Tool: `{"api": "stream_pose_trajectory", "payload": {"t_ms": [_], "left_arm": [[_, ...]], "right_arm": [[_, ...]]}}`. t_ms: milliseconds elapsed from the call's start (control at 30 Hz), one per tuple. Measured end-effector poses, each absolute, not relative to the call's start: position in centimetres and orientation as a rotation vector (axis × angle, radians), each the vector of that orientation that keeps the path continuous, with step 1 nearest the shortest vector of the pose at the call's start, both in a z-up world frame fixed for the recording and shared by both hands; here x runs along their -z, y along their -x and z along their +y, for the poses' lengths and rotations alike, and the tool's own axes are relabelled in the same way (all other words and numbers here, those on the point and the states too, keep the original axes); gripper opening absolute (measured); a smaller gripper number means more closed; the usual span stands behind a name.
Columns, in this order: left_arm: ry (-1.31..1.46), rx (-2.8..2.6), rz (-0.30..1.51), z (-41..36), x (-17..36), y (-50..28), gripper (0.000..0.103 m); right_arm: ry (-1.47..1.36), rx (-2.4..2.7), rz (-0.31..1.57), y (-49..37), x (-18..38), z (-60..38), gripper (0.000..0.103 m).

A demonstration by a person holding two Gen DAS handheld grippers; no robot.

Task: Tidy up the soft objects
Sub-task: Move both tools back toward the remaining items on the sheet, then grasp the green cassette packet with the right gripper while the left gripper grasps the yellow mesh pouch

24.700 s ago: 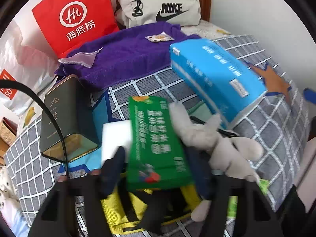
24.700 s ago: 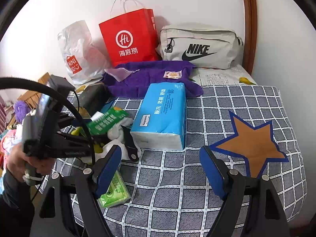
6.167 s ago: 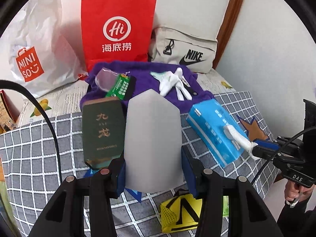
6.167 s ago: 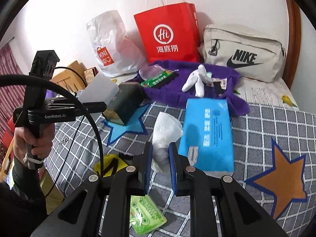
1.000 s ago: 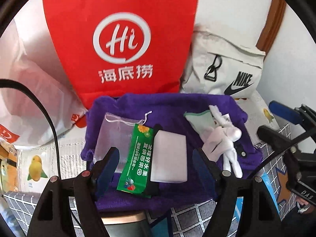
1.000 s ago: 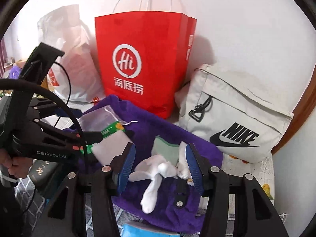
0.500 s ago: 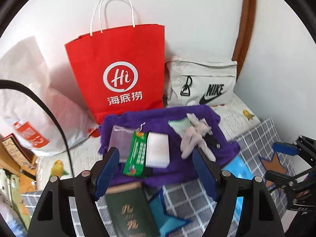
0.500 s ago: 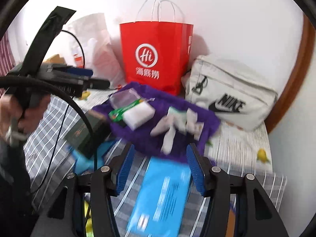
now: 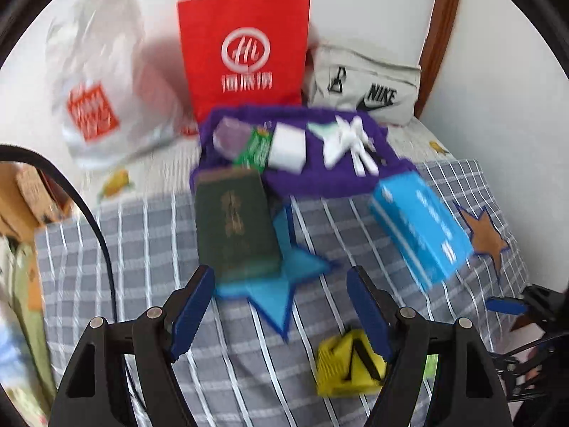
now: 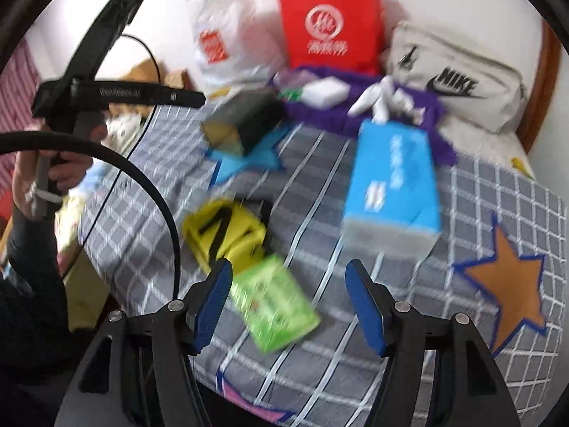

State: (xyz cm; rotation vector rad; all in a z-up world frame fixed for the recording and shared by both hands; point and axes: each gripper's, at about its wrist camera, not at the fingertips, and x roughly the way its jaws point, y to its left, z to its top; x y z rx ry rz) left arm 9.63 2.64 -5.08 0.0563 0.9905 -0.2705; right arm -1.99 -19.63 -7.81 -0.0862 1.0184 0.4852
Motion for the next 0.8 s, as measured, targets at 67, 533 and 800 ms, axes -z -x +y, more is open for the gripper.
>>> {"api": "stream_pose_trajectory", "payload": {"t_ms": [67,533,800], "left_arm": [[-0.022,0.277,1.008,3.1,6.3,-8.0,0.075],[-0.037,0.315,1.133,1.0,13.1,-4.8,0.075],[-0.045,0.357,1.130,-0.4,15.4,-5.3,0.052]], "right_arm": [[0.124,-0.507,1.039,2.7,9.0,-18.9,0.066],[0.267,-0.503,1.080,2.1,15.2,-16.7,0.064],[0.189,-0.479,1.051,3.2,13.4,-18.9,0.063]]}}
